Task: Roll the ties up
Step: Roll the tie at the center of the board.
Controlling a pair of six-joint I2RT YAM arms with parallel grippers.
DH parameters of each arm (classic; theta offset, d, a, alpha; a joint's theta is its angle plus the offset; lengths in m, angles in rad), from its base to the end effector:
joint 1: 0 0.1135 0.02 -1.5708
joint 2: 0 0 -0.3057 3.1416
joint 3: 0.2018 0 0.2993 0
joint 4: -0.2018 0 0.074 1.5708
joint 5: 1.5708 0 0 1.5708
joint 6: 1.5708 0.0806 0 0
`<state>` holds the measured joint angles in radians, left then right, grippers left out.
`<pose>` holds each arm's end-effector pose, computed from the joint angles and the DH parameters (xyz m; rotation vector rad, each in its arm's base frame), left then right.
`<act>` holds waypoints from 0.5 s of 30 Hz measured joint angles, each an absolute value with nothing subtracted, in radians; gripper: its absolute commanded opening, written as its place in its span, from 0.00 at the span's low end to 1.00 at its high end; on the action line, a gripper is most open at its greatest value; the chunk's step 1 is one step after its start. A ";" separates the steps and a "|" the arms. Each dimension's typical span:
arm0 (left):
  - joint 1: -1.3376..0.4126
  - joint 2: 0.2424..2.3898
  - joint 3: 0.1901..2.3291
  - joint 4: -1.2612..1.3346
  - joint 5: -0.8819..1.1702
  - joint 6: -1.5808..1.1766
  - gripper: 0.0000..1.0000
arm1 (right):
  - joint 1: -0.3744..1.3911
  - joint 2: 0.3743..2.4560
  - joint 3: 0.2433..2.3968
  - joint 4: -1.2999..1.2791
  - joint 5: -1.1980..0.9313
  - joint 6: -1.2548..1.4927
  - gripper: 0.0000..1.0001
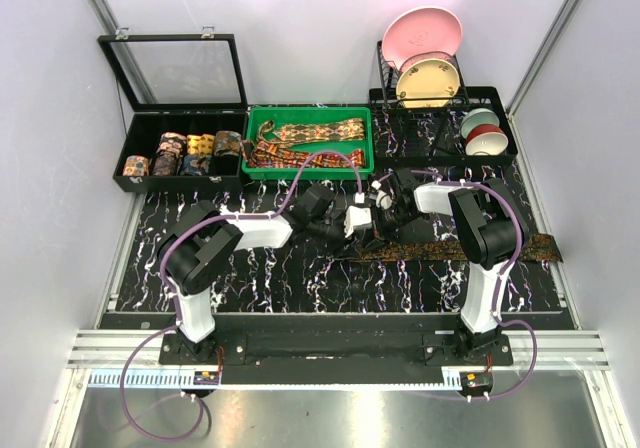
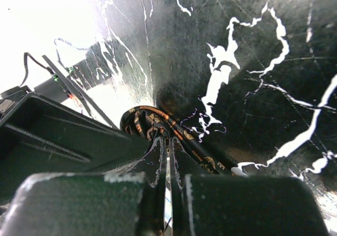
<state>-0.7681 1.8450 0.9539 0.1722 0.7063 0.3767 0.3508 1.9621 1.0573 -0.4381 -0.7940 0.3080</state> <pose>0.2769 -0.3403 0.1283 1.5329 1.6852 -1.0106 0.3506 0.1895 0.0755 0.1965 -2.8299 -1.2290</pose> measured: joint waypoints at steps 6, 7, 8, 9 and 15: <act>-0.769 1.855 0.957 0.147 0.677 0.416 0.38 | 0.350 1.961 1.051 -0.429 -0.799 0.321 0.00; -0.770 1.856 0.958 0.139 0.670 0.422 0.37 | 0.349 1.960 1.047 -0.423 -0.802 0.324 0.00; -0.772 1.856 0.961 0.130 0.662 0.428 0.38 | 0.348 1.957 1.043 -0.416 -0.803 0.328 0.00; -0.775 1.858 0.965 0.123 0.651 0.434 0.37 | 0.348 1.955 1.039 -0.410 -0.803 0.333 0.00; -0.802 1.869 1.011 0.053 0.574 0.451 0.36 | 0.339 1.940 1.026 -0.393 -0.794 0.353 0.16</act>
